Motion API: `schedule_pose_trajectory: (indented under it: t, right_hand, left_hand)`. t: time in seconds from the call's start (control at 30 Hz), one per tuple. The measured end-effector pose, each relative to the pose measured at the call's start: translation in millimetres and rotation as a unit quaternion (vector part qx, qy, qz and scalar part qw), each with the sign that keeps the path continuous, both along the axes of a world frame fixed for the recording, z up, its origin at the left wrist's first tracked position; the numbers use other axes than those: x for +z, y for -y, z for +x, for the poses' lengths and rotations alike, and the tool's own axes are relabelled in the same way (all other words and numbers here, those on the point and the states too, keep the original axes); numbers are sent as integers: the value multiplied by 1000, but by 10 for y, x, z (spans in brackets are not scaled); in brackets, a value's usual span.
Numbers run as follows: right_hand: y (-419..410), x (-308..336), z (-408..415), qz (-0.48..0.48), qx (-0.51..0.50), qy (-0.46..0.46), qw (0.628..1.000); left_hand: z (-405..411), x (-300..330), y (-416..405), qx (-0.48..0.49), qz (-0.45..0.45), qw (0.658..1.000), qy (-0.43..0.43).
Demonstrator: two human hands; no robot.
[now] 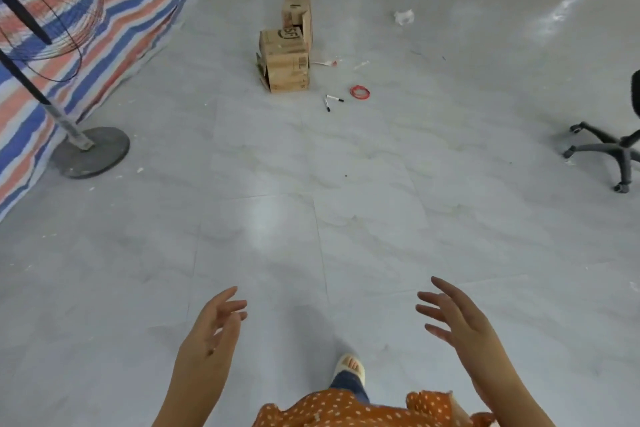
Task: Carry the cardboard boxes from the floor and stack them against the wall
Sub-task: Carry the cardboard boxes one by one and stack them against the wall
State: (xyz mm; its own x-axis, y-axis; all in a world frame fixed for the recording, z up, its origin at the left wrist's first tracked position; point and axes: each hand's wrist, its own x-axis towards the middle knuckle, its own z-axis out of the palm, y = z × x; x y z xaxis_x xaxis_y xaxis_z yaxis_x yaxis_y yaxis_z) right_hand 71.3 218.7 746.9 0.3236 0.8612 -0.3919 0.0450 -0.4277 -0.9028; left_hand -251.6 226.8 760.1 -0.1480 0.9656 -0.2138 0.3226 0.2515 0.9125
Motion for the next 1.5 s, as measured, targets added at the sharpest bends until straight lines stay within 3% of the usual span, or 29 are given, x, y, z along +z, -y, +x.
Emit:
schedule_pose_trajectory:
  t: [0.27, 0.5, 0.8, 1.0, 1.23, 1.5]
  right_hand:
    - [-1558, 28, 460, -6, 36, 16, 999]
    - [-2886, -187, 193, -22, 55, 15, 998]
    - [-4898, 21, -334, 7, 28, 15, 999]
    - [-5885, 72, -509, -11, 10, -20, 1000]
    - [-7140, -170, -264, -41, 2, -15, 999]
    - [-9198, 49, 231, 8, 37, 7, 999]
  left_hand:
    - [469, 2, -1259, 13, -4, 1000, -5]
    - [187, -187, -2552, 51, -26, 998, -14]
    - [-411, 102, -4883, 31, 11, 999, -9]
    - [-506, 111, -5881, 1, 5, 1000, -7]
    - [-395, -85, -7074, 43, -12, 999, -7]
    - [19, 34, -8930, 66, 25, 998, -5]
